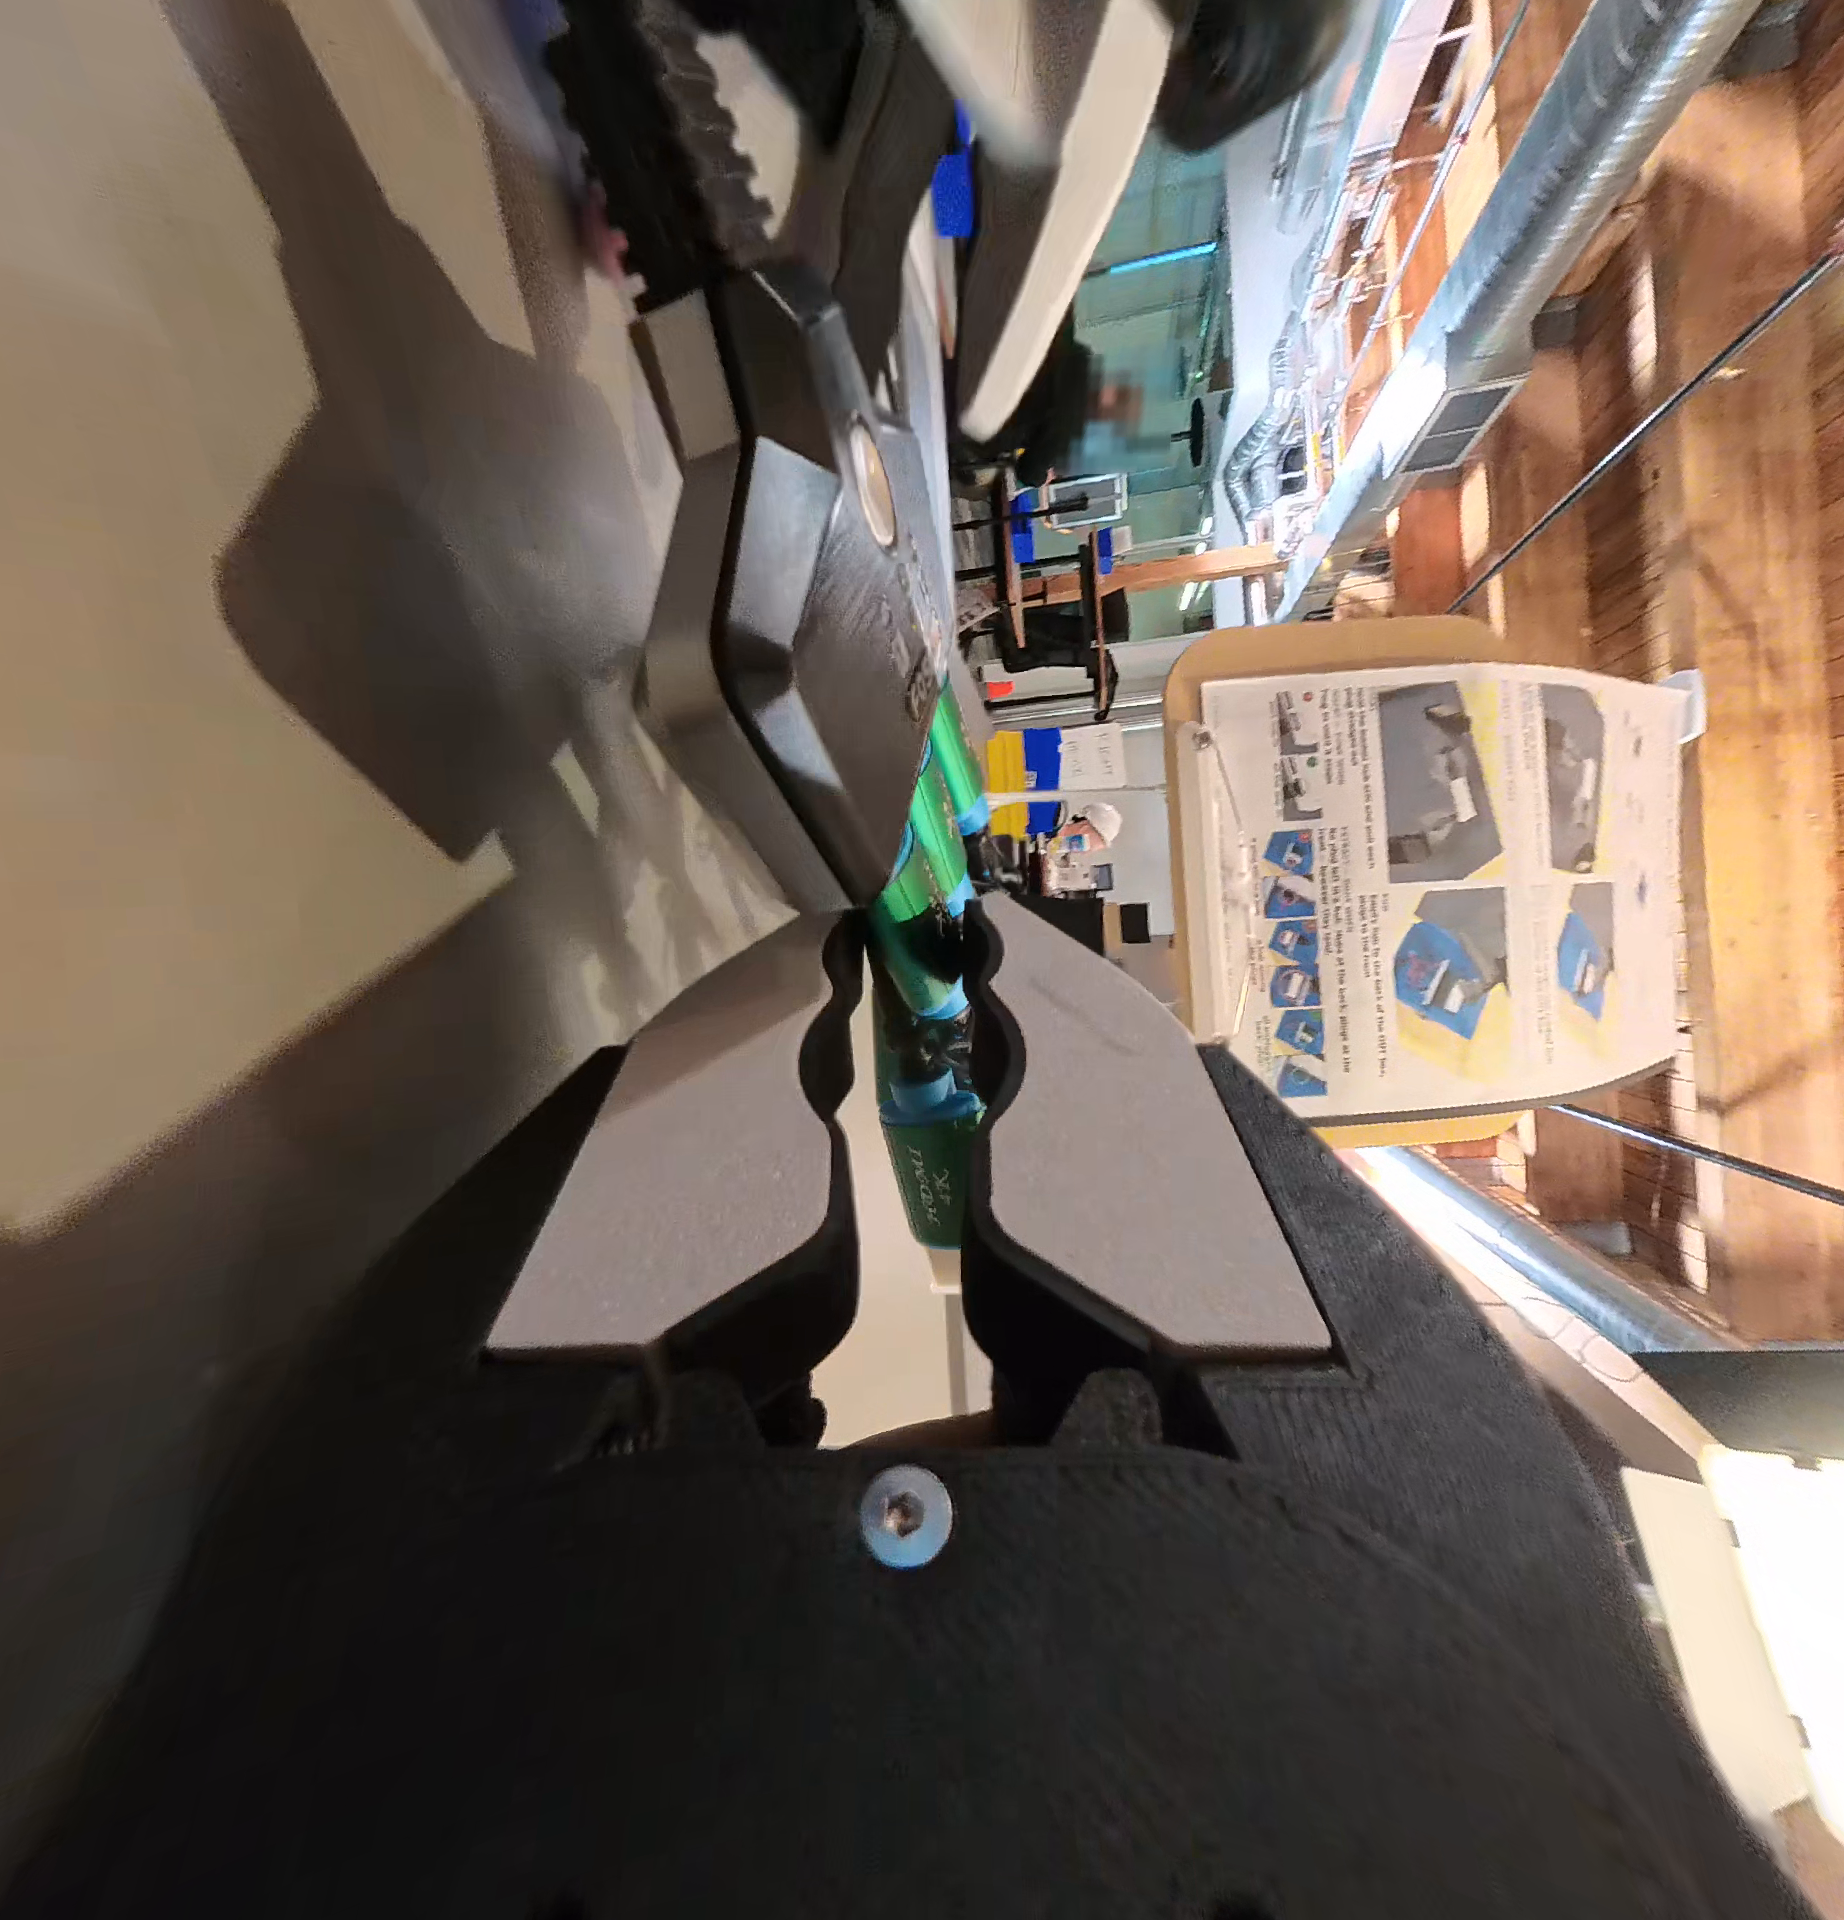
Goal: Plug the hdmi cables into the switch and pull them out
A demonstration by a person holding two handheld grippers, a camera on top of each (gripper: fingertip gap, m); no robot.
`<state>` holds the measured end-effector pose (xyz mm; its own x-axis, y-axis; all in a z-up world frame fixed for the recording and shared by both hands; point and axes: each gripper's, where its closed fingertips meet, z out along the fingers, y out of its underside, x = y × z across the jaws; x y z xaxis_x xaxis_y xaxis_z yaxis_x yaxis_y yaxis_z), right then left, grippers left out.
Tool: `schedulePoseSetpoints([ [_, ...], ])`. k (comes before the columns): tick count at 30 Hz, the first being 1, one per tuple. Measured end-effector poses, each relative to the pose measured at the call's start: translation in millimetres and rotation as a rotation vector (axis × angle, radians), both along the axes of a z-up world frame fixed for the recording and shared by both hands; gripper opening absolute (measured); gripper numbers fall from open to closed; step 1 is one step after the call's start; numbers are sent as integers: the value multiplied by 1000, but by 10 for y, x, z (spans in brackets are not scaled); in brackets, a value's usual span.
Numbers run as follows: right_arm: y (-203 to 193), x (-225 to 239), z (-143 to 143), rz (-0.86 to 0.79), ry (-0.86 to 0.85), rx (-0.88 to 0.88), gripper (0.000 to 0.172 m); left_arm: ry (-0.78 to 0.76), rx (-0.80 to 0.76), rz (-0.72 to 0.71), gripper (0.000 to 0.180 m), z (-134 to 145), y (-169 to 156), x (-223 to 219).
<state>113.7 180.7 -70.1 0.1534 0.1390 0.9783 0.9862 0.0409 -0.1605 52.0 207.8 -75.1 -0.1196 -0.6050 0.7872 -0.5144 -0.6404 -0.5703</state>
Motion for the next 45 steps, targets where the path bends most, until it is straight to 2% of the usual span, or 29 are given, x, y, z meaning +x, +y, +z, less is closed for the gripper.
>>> schedulePoseSetpoints([
  [4, -36, -109, 90, 31, -13, 65, 17, -22, -73, -42, 51, 56, -179, 63],
  [9, -87, -256, 116, 75, -36, 111, 17, -8, -67, -115, 47, 37, -525, 136],
  [13, -104, -218, 94, 87, -44, 101, 17, -38, -132, -130, 28, 91, -610, 118],
  [17, -103, -203, 64, 109, -75, 94, 17, -15, -119, -111, 25, 51, -647, 116],
  [23, -66, -177, 12, 109, -20, 30, 19, -6, -53, -95, 25, 15, -600, 106],
  [27, -83, -105, 1, 104, 52, -52, 23, 20, 33, -102, 26, -37, -520, 51],
  [32, -300, -226, 111, 196, 206, -229, 34, 44, 41, -268, 25, -32, -619, -154],
  [35, -426, -299, 104, 192, 171, -346, 50, 72, 48, -350, 26, -83, -760, -221],
  [39, -746, -369, 98, 247, 253, -569, 35, 104, 70, -444, 26, -171, -955, -269],
  [43, -759, -339, 358, 250, 396, -568, 31, 88, 64, -516, 26, -163, -1100, -317],
  [45, -728, -360, 298, 229, 359, -614, 30, 86, 57, -543, 26, -161, -1165, -332],
])
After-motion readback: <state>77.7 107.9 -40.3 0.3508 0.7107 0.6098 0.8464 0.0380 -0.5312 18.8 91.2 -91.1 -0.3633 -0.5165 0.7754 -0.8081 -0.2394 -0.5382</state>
